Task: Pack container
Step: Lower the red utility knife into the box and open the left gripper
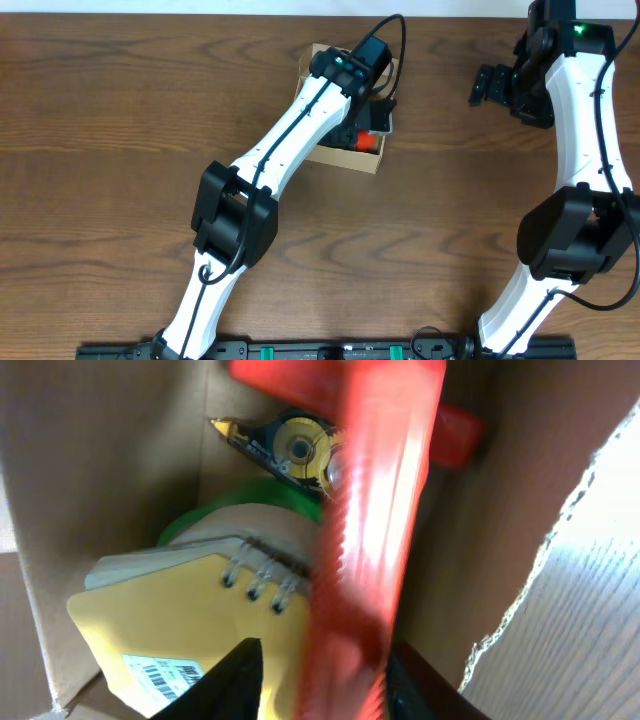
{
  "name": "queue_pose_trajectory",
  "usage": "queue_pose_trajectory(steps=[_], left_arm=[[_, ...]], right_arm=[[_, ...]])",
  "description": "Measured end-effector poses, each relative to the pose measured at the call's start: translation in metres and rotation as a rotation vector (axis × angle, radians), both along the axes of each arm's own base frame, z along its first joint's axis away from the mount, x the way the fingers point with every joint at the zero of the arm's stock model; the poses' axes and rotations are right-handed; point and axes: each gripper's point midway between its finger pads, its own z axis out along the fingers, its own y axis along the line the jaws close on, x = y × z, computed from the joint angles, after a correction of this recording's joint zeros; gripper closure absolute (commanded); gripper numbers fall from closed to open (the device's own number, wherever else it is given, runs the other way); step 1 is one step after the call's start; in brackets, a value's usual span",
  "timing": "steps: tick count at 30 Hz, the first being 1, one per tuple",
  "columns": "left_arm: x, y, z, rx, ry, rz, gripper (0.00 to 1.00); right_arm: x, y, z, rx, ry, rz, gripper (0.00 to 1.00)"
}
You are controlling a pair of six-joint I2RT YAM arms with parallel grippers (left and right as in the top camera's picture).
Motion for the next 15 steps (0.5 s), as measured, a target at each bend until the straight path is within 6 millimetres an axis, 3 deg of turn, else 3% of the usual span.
queue_pose_trajectory(steps=[15], left_arm=[[0.0081, -0.0057, 0.0028, -0.046, -0.030, 0.070, 0.49]], right_arm=[[0.0003, 0.0000, 0.0001, 0.000, -0.001, 0.000, 0.01]])
